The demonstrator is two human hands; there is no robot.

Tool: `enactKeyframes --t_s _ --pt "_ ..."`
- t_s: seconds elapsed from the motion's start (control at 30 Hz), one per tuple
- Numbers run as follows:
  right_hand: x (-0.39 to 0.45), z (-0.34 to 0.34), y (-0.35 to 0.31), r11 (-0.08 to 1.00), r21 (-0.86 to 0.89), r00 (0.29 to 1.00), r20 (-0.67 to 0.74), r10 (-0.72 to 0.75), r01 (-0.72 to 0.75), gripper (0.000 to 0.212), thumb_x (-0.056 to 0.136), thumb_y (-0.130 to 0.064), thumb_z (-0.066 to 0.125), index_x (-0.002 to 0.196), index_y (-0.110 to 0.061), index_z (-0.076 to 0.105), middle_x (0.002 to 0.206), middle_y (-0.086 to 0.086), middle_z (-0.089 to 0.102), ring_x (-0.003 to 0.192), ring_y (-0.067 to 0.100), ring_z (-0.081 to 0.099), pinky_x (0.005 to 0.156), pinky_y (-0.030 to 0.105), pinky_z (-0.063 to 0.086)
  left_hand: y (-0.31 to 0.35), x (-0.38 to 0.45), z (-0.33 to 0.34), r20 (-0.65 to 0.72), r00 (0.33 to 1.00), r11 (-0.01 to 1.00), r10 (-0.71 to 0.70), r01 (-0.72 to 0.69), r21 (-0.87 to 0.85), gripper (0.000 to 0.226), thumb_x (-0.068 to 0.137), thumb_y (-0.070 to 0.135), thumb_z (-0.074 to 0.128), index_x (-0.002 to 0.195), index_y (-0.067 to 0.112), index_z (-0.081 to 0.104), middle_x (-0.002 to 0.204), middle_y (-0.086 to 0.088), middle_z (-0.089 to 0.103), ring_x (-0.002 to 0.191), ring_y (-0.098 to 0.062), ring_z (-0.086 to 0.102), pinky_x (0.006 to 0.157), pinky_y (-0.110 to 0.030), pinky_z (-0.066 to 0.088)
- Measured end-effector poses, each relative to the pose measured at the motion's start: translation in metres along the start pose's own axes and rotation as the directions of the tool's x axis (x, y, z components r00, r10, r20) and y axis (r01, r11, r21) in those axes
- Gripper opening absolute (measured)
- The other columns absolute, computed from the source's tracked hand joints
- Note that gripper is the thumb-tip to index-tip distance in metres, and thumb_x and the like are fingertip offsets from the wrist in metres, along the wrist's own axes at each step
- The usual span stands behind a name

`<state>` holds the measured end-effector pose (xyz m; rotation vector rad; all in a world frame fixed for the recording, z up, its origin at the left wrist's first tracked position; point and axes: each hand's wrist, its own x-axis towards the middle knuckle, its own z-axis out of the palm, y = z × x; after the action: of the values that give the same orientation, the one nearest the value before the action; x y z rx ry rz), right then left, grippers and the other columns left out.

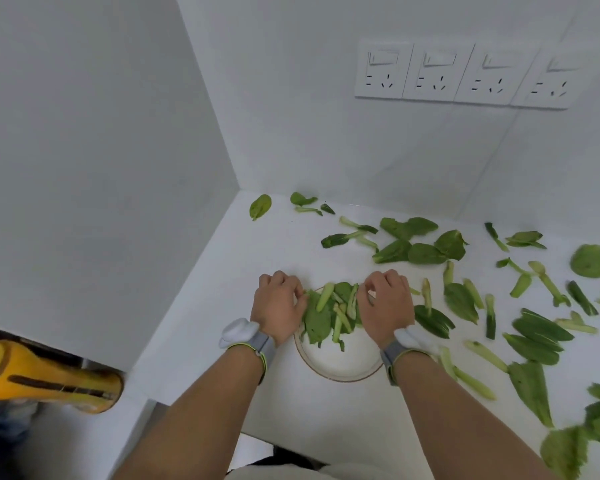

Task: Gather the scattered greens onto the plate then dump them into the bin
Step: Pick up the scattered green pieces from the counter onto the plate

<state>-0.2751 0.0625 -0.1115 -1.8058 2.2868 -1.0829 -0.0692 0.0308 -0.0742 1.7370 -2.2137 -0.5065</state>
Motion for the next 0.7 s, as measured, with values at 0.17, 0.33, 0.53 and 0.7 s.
enactKeyframes --t_s 0.17,0.33,0.53,0.7 --pt "0.024 0.007 -0.017 0.999 0.02 0.998 0.028 0.047 -0.048 0.02 0.085 -0.017 0.065 0.069 -0.012 0.056 0.074 0.005 0.054 0.076 0.024 0.044 0.067 0.038 0.043 -0.009 0.027 -0.017 0.031 0.998 0.999 -0.05 0.049 0.003 0.018 0.097 0.024 0.05 0.095 0.012 0.063 0.09 -0.002 0.068 0.09 -0.026 0.059 0.08 -0.04 0.048" --pt "0.052 0.019 -0.035 0.996 0.025 0.996 0.029 0.081 -0.082 0.022 0.085 -0.017 0.067 0.067 -0.011 0.056 0.071 0.003 0.054 0.073 0.023 0.045 0.069 0.037 0.044 -0.024 0.065 -0.029 0.093 0.987 0.989 -0.131 0.136 -0.053 0.024 0.1 0.025 0.048 0.099 0.004 0.06 0.095 -0.011 0.068 0.09 -0.029 0.061 0.079 -0.038 0.048" --pt "0.086 0.046 -0.046 0.998 -0.041 0.991 0.118 0.061 -0.057 0.02 0.086 -0.022 0.063 0.07 -0.015 0.056 0.074 -0.001 0.054 0.074 0.022 0.047 0.068 0.036 0.044 -0.071 0.109 -0.024 0.109 0.989 0.994 -0.101 0.105 -0.025 0.026 0.099 0.017 0.045 0.118 0.008 0.06 0.128 -0.009 0.051 0.11 -0.028 0.055 0.092 -0.034 0.044" --pt "0.112 0.075 -0.049 0.992 -0.108 0.979 0.184 0.083 -0.064 0.019 0.086 -0.026 0.063 0.072 -0.014 0.059 0.081 0.001 0.054 0.08 0.022 0.049 0.067 0.033 0.044 -0.102 0.15 -0.024 0.176 0.969 0.982 -0.173 0.157 0.103 0.047 0.098 0.029 0.046 0.144 0.025 0.044 0.159 -0.003 0.014 0.118 -0.031 0.053 0.096 -0.035 0.048"
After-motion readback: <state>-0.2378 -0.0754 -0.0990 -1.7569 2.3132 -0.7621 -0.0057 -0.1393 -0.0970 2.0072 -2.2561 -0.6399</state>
